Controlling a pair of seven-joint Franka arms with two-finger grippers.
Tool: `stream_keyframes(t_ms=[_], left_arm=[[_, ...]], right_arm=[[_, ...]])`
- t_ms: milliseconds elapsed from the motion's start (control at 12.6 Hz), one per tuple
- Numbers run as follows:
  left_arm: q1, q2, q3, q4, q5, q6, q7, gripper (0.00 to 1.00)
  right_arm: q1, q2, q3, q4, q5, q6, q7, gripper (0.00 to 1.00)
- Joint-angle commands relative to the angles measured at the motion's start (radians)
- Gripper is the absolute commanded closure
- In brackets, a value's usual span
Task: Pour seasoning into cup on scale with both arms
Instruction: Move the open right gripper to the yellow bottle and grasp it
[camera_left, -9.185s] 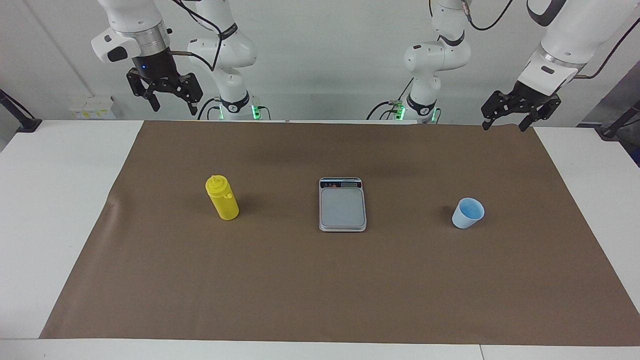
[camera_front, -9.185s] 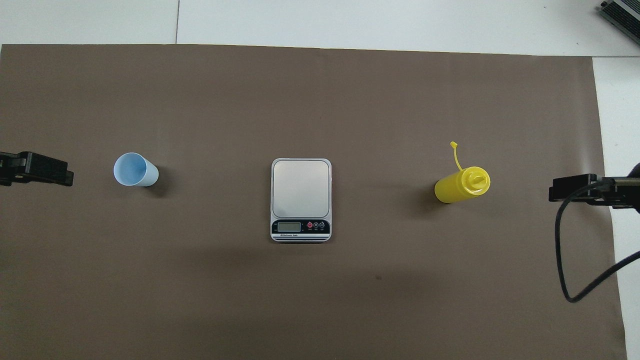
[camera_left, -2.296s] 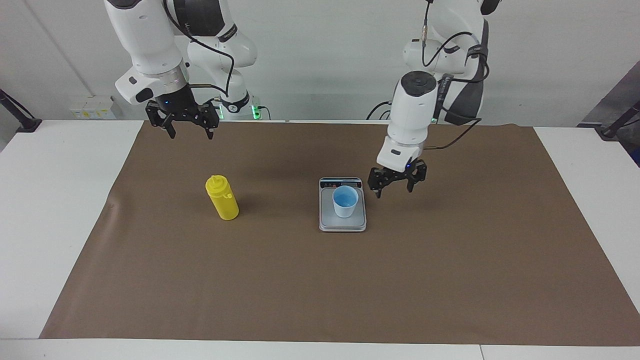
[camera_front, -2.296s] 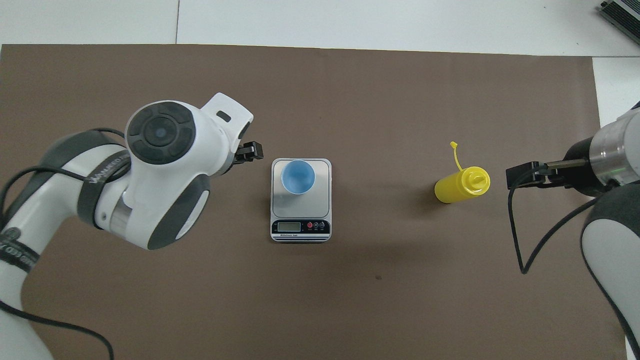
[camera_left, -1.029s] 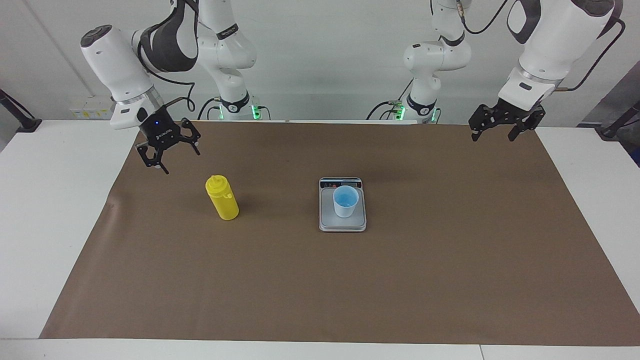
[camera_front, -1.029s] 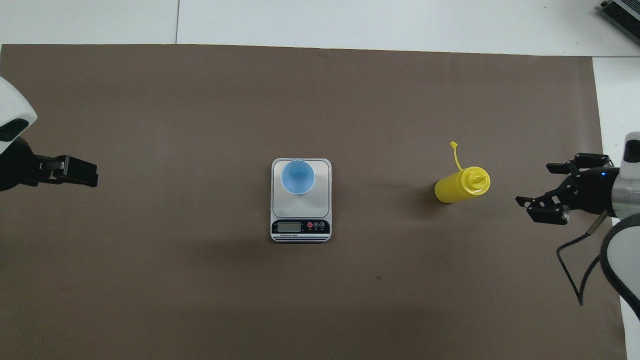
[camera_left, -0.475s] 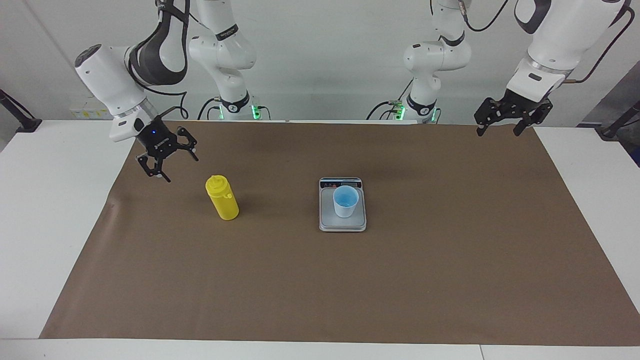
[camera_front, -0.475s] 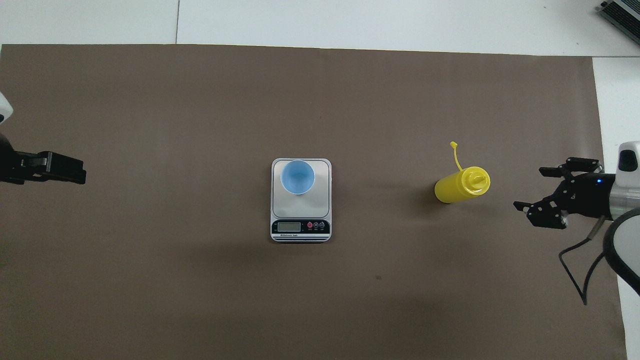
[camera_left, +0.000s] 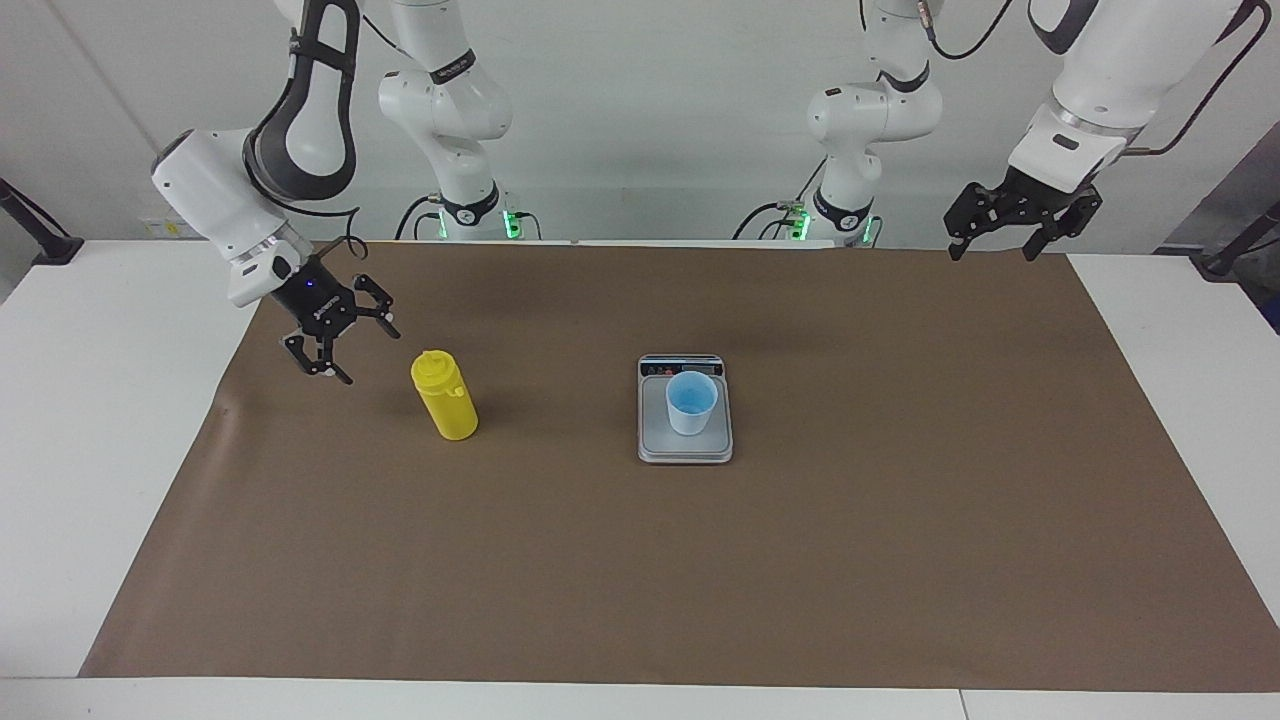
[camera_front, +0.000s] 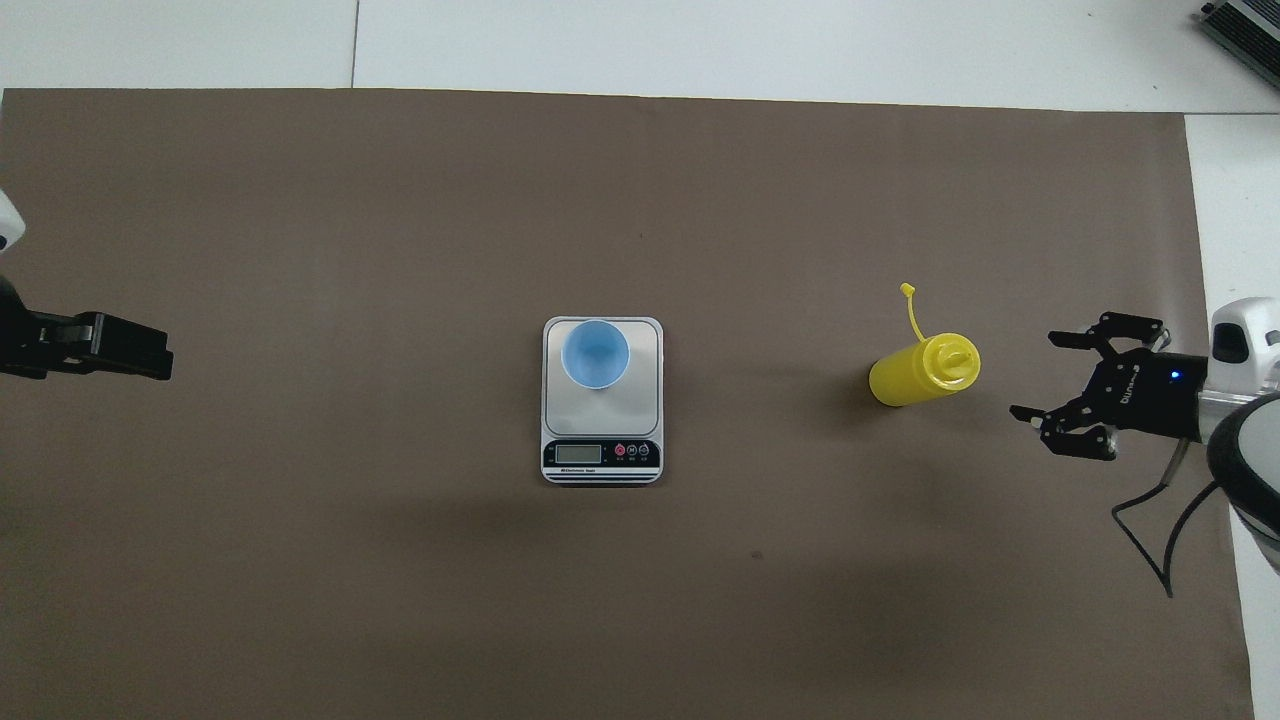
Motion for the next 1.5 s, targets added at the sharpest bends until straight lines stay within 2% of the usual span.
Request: stream_keyframes(t_ms=[0, 158, 475, 713, 1267, 1346, 1425], left_arm=[[0.007, -0.005, 0.001, 0.003, -0.015, -0.019, 0.009, 0.00], [0.006, -0.007, 0.001, 0.003, -0.015, -0.024, 0.006, 0.00], [0.015, -0.007, 0.003, 0.003, -0.015, -0.024, 0.004, 0.00], [0.015, -0.007, 0.003, 0.003, -0.015, -0.024, 0.004, 0.00], [0.015, -0.007, 0.003, 0.003, -0.015, -0.024, 0.004, 0.00], [0.015, -0.007, 0.003, 0.003, -0.015, -0.024, 0.004, 0.00], [0.015, -0.007, 0.003, 0.003, -0.015, -0.024, 0.004, 0.00]], right_arm=[[-0.016, 0.041, 0.010, -0.036, 0.147, 0.016, -0.150, 0.00], [-0.016, 0.090, 0.010, -0.045, 0.263, 0.015, -0.259, 0.00], [0.011, 0.110, 0.010, -0.082, 0.440, 0.019, -0.346, 0.00], [0.036, 0.185, 0.011, -0.078, 0.586, 0.016, -0.461, 0.00], [0.149, 0.210, 0.011, -0.055, 0.723, 0.085, -0.489, 0.00], [0.151, 0.211, 0.011, -0.045, 0.723, 0.090, -0.492, 0.28], [0.146, 0.210, 0.011, -0.039, 0.723, 0.088, -0.491, 0.67]])
